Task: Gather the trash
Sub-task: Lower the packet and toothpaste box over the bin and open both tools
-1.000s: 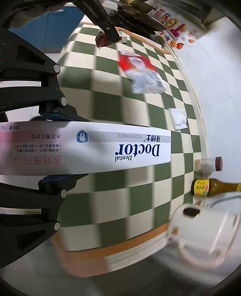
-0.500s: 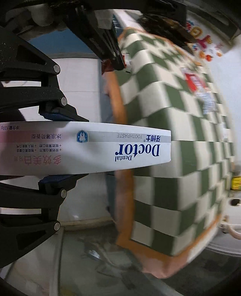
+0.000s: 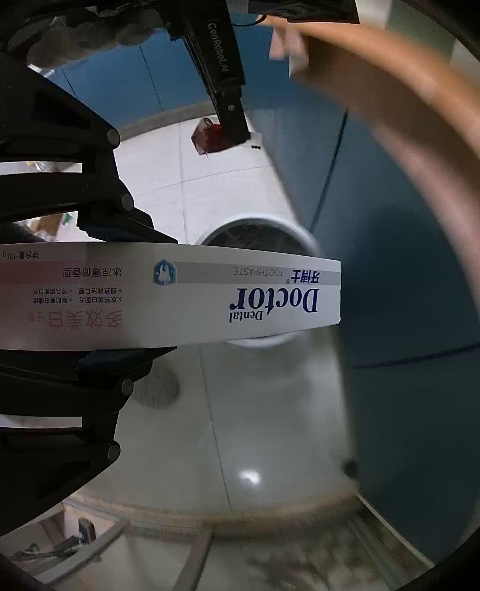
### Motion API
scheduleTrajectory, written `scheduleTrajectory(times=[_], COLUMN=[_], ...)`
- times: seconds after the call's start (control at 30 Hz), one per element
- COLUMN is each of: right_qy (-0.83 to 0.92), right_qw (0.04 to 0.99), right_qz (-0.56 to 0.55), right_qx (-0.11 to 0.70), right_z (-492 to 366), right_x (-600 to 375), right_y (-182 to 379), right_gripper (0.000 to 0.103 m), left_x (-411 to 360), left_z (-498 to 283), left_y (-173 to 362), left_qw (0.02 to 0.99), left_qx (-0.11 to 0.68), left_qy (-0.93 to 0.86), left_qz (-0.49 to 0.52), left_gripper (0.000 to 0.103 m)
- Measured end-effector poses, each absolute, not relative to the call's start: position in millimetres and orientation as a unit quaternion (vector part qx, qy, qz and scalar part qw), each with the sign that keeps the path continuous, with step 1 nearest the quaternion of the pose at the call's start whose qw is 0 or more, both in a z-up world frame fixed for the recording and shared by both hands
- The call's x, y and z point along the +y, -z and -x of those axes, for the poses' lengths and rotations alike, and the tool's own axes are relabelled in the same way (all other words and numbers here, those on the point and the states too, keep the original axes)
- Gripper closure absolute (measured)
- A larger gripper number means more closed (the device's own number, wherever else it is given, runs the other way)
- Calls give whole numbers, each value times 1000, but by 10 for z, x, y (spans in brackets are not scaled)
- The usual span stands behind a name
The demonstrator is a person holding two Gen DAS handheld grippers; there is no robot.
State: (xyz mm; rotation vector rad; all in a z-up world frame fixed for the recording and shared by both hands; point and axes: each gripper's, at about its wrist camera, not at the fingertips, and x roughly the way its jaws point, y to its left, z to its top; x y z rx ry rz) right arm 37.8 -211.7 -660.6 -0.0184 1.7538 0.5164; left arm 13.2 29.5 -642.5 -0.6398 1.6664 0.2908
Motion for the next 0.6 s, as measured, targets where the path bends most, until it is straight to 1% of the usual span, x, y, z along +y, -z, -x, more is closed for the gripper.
scheduleTrajectory(times=[0.03, 0.1, 0.2, 0.23, 0.27, 0.3, 0.33, 0.37, 0.4, 0.43, 0.53, 0.6], right_qy=[-229, -230, -239, -236, -231, -222, -214, -204, -190, -184, -174, -168], right_qw=[603, 587, 560, 557, 552, 548, 551, 558, 568, 573, 585, 604], right_qz=[5, 2, 14, 19, 25, 27, 29, 36, 55, 63, 77, 96], right_qx=[765, 776, 793, 796, 801, 806, 806, 804, 799, 796, 789, 773], right_z=[-384, -408, -406, -407, -398, -385, -386, -386, -367, -367, -348, -325], right_x=[-2072, -1968, -1803, -1770, -1744, -1735, -1736, -1725, -1728, -1744, -1782, -1807], right_y=[6759, 7123, 7549, 7646, 7739, 7834, 7871, 7888, 7879, 7877, 7766, 7585], right_gripper=[55, 55, 54, 53, 48, 40, 20, 7, 3, 0, 0, 0], left_x=[325, 370, 424, 433, 449, 467, 505, 529, 534, 543, 553, 522], left_z=[-140, -171, -168, -171, -154, -132, -111, -82, -57, -19, 102, 170], left_y=[6581, 6914, 7197, 7231, 7252, 7257, 7253, 7238, 7217, 7184, 7076, 6952], left_qw=[619, 610, 608, 611, 615, 621, 626, 630, 635, 638, 638, 642], left_qx=[724, 731, 737, 737, 737, 734, 731, 729, 726, 724, 722, 719], left_qy=[-128, -121, -123, -125, -130, -138, -146, -154, -160, -169, -178, -186], left_qz=[278, 279, 269, 259, 248, 237, 229, 219, 210, 200, 200, 192], left_gripper=[99, 93, 93, 92, 83, 61, 43, 5, 0, 0, 0, 0])
